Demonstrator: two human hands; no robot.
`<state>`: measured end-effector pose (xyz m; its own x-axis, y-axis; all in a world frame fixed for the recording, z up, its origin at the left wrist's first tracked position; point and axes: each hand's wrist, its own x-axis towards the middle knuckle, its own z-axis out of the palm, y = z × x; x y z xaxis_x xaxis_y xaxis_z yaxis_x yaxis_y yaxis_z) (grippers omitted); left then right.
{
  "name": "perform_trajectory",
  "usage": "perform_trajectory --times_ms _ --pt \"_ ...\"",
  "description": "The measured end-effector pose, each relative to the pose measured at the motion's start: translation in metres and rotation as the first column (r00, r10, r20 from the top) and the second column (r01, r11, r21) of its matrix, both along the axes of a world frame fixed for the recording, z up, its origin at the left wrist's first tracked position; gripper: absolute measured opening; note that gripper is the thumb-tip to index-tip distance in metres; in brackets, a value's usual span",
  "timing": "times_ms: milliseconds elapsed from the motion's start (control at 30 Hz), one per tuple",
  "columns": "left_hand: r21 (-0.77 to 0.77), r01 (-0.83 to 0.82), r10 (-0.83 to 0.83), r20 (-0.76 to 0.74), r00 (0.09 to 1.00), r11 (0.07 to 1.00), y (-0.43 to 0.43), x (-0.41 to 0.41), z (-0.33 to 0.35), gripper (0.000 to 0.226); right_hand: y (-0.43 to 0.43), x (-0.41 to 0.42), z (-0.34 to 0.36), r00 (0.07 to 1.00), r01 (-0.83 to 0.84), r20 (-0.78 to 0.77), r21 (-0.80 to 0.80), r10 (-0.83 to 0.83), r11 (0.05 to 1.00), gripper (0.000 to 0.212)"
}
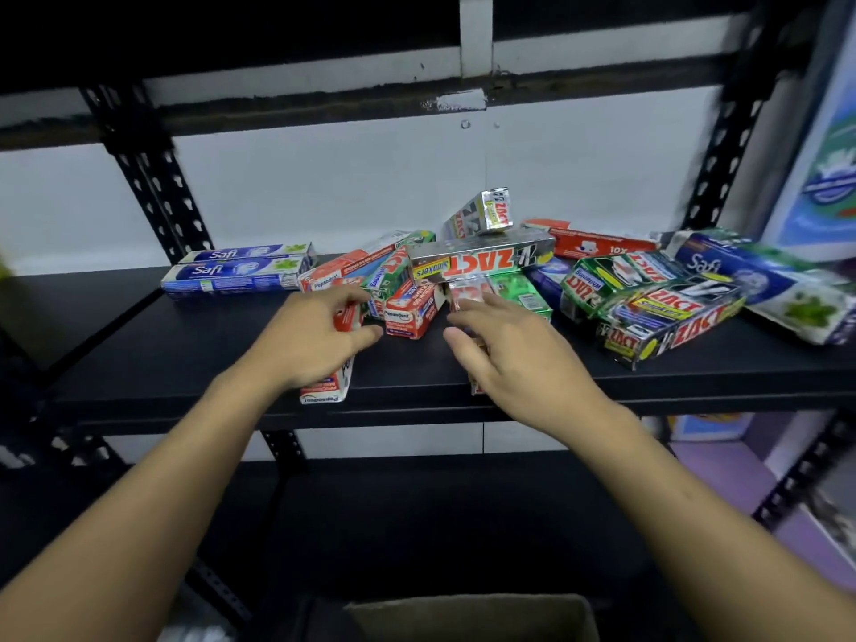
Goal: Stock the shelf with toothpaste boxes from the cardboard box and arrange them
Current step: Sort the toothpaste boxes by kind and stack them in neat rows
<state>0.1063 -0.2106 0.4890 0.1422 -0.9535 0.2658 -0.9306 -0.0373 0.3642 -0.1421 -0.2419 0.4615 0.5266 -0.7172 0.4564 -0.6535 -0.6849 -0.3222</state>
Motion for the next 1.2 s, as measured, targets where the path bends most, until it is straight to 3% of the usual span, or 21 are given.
perform_trajectory --times_ms 133,200,267,333,400,467,533,633,700,800,967,1200 --pt "-0.070 0.031 -0.008 0.303 0.953 0.997 0.001 -0.018 0.015 0.050 -0.003 -0.023 0.013 0.995 0.090 0.051 -0.184 -0.082 0.979 0.044" --pt "-0.113 0.091 -0.052 0.308 0.950 0.989 -0.001 -0.032 0.021 0.046 -0.009 -0.040 0.020 0.981 0.175 0.134 -0.286 -0.141 0.942 0.035" --pt "-0.133 0.168 -0.139 0.201 0.970 0.977 -0.005 -0.052 0.024 0.041 -0.016 -0.056 0.024 0.952 0.287 0.202 -0.320 -0.230 0.903 0.033" --pt "-0.138 0.246 -0.238 0.071 0.969 0.959 -0.012 -0.076 0.024 0.040 -0.023 -0.070 0.024 0.926 0.372 0.169 -0.269 -0.337 0.888 0.042" --pt "-0.126 0.315 -0.318 0.003 0.948 0.941 -0.019 -0.100 0.023 0.040 -0.029 -0.080 0.019 0.919 0.391 0.026 -0.175 -0.393 0.904 0.059" --pt "-0.104 0.376 -0.378 0.000 0.926 0.921 -0.028 -0.123 0.020 0.038 -0.036 -0.088 0.013 0.918 0.375 -0.092 -0.109 -0.385 0.921 0.070" --pt "-0.070 0.418 -0.418 0.006 0.908 0.906 -0.036 -0.143 0.019 0.037 -0.040 -0.095 0.011 0.931 0.341 -0.106 -0.099 -0.350 0.935 0.068" --pt "0.061 0.445 -0.446 0.004 0.895 0.893 -0.046 -0.162 0.018 0.044 -0.038 -0.108 0.015 0.963 0.260 -0.047 -0.075 -0.264 0.963 0.061" --pt "0.213 0.421 -0.447 0.092 0.890 0.882 -0.053 -0.166 0.014 0.052 -0.034 -0.118 0.017 0.977 0.212 0.001 -0.105 -0.213 0.972 0.054" --pt "0.301 0.388 -0.445 0.146 0.884 0.871 -0.060 -0.162 0.009 0.054 -0.024 -0.136 0.014 0.966 0.195 0.189 -0.069 -0.179 0.978 0.047" --pt "0.291 0.403 -0.452 0.124 0.883 0.868 -0.060 -0.159 0.014 0.048 -0.018 -0.156 0.004 0.830 0.244 0.501 0.070 -0.246 0.967 0.050" --pt "0.098 0.333 -0.347 0.313 0.884 0.938 -0.072 -0.182 0.022 0.031 -0.023 -0.151 -0.001 0.828 0.302 0.462 0.108 -0.316 0.947 0.059"
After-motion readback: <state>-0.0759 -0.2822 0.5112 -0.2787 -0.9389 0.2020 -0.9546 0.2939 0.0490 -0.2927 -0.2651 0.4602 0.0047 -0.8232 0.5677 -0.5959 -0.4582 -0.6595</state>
